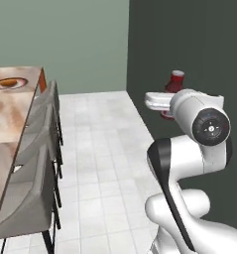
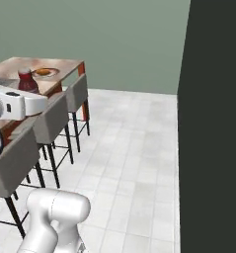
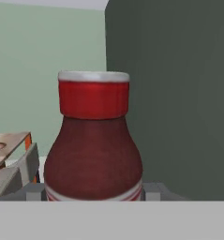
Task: Move the hot dog bun to the plate on the dining table and place the condiment next to that plate. Then navigate to the fridge and take the sausage and place it on the plate as well.
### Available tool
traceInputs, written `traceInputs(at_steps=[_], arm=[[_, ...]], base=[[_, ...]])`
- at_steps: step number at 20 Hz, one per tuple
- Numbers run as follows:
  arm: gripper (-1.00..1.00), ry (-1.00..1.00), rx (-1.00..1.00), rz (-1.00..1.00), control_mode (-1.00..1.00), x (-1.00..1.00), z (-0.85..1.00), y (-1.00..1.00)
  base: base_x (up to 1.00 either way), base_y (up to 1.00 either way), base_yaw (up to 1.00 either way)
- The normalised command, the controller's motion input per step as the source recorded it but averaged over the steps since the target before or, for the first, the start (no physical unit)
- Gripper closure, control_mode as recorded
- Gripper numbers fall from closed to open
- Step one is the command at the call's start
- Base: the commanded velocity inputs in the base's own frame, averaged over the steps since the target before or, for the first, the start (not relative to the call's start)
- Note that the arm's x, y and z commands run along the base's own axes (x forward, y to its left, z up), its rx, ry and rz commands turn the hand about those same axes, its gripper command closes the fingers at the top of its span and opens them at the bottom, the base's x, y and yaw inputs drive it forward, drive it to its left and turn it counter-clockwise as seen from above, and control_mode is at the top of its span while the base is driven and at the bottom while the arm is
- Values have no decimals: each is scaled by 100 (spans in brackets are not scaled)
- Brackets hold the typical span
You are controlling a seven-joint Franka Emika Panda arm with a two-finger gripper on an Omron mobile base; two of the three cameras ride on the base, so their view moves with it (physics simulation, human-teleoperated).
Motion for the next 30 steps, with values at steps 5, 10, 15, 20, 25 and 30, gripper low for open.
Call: traceInputs(at_steps=[5,10,15,20,25,30], arm=[[100,0,0,0,100,0,0,0],[100,0,0,0,100,0,0,0],[100,0,0,0,100,0,0,0],[100,0,0,0,100,0,0,0],[100,0,0,0,100,0,0,0],[100,0,0,0,100,0,0,0]], base=[[100,-49,17],[100,-33,27],[100,-14,35],[98,-20,37],[83,-40,33],[80,-42,34]])
